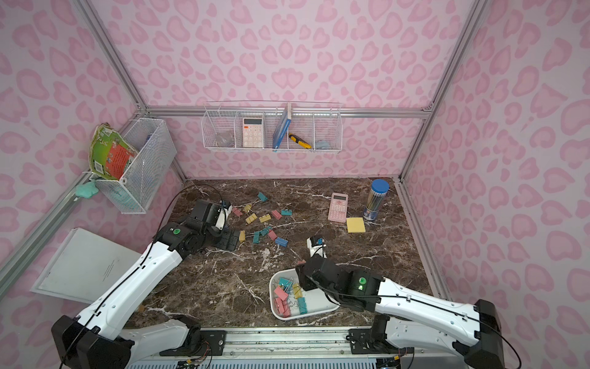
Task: Put the binder clips in the storage box
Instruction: Place the binder clip in the storage box, then pick up the binder clip at the center of the board.
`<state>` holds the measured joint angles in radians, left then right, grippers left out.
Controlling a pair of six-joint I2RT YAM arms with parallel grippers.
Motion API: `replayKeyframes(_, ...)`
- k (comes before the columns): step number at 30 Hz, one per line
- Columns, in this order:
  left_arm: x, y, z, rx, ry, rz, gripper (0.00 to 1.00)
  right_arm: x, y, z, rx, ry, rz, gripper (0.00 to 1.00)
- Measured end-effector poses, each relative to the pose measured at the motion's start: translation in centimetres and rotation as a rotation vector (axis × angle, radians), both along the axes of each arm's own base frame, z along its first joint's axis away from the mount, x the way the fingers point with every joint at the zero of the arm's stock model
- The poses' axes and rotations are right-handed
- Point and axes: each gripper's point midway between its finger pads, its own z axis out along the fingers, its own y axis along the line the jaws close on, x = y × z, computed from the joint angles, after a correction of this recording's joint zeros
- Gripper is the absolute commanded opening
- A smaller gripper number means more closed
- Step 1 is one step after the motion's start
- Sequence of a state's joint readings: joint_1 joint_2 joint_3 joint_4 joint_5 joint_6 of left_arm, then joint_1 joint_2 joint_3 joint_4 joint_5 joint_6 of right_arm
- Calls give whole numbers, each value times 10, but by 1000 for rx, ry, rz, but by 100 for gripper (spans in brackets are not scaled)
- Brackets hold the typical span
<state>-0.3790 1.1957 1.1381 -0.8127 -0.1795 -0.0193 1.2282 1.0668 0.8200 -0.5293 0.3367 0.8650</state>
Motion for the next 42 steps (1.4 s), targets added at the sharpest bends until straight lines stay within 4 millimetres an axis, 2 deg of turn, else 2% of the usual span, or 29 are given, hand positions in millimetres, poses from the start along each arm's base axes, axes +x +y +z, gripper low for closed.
replayKeyframes(4,0,-1,1,-7,-1,-4,99,-10,-1,-55,-227,81,32,37)
replayKeyframes(8,-1,-3,2,-17,-2,-11,99,-9,-7,-86,-355,104,12,39)
replayKeyframes(9,-2,-4,2,-23,0,-15,99,-8,-7,-90,-367,105,4,43)
replayKeyframes(12,-2,-6,2,-32,3,-22,99,-8,-6,-101,-384,112,3,73)
replayKeyframes(13,-2,-7,1,-37,8,-26,98,-7,-5,-102,-383,113,1,79)
replayKeyframes(15,-2,-12,-3,-54,26,-34,97,-5,-1,-93,-365,99,-2,87)
replayKeyframes(17,1,-19,-6,-85,55,-24,93,2,7,-68,-284,62,-15,99)
replayKeyframes(20,6,-44,-8,-150,95,-6,89,25,4,-22,-87,4,-68,99)
replayKeyframes(22,3,-68,-15,-173,130,-15,86,46,-13,1,42,-41,-126,99)
replayKeyframes(24,0,-96,-26,-181,175,-27,83,68,-42,18,160,-98,-208,99)
replayKeyframes(26,7,-127,-36,-179,205,-36,79,88,-73,29,252,-156,-294,98)
replayKeyframes(29,25,-157,-60,-146,227,-45,74,107,-99,45,343,-213,-356,97)
replayKeyframes(33,43,-171,-104,-66,281,-43,66,115,-102,53,375,-226,-339,97)
replayKeyframes(37,63,-182,-124,-27,289,-51,63,115,-94,49,378,-196,-297,97)
replayKeyframes(42,74,-179,-149,9,318,-22,64,113,-88,43,379,-166,-272,99)
